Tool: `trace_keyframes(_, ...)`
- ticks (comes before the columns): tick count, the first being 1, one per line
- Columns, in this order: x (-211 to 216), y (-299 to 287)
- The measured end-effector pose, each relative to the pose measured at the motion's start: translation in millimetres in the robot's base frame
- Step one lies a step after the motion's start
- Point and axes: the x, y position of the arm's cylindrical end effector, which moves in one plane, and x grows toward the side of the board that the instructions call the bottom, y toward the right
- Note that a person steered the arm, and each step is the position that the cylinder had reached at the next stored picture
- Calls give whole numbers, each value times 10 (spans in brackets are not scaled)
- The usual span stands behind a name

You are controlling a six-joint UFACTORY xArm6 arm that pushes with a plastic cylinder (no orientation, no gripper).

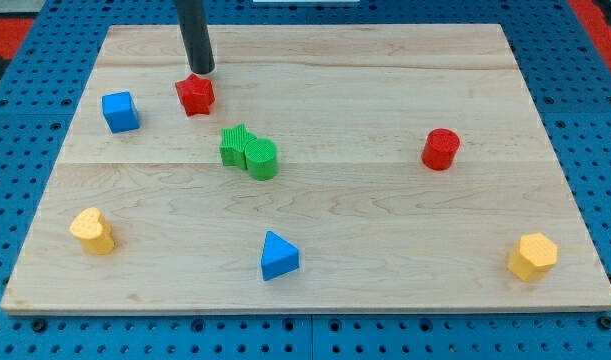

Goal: Move the red star closer to the green circle and green star

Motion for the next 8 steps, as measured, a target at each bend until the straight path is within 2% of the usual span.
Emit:
trace_keyframes(2, 322, -525)
trace_keyframes(3, 640, -175)
trace_keyframes(4, 601, 131)
trace_keyframes(6, 258, 268)
trace_keyframes(7, 281, 438)
trace_keyframes(8, 309, 339)
